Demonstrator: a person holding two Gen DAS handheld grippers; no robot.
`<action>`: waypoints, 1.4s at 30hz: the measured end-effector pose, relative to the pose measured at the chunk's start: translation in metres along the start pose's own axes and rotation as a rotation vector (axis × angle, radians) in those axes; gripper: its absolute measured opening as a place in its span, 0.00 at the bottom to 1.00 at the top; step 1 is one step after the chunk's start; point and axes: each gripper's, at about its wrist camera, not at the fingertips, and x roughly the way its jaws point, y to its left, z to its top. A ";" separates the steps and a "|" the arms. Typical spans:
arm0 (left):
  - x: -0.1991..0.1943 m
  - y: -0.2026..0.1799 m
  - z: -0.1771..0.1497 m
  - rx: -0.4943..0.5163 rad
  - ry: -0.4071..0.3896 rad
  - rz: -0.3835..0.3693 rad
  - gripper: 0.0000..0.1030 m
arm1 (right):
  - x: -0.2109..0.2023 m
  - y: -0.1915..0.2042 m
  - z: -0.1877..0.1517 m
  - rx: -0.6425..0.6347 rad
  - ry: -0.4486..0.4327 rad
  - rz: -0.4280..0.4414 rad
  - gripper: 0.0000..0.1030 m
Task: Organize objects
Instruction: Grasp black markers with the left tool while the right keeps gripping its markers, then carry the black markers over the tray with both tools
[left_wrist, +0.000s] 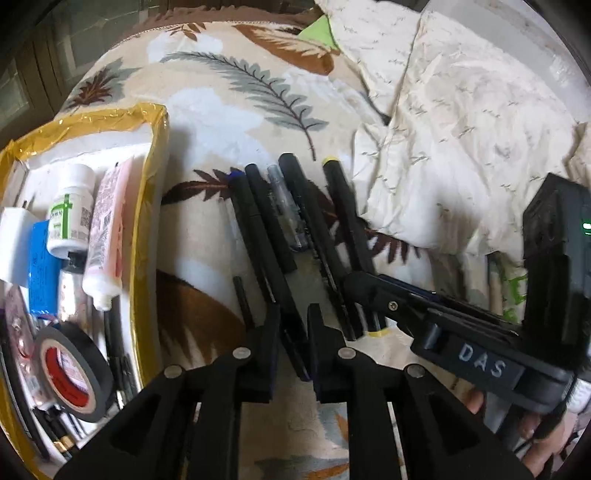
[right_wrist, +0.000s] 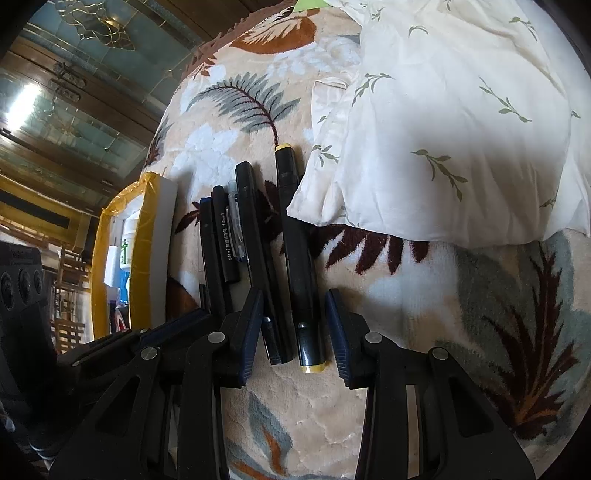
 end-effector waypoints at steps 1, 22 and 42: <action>-0.002 0.002 -0.004 -0.009 -0.012 -0.027 0.14 | -0.001 -0.001 0.000 0.005 -0.001 0.006 0.34; 0.013 0.004 0.000 0.033 0.017 0.074 0.19 | -0.003 -0.004 0.000 0.009 -0.005 0.008 0.34; -0.015 0.004 -0.079 0.002 0.078 -0.006 0.15 | -0.025 0.006 -0.072 -0.063 0.024 -0.091 0.16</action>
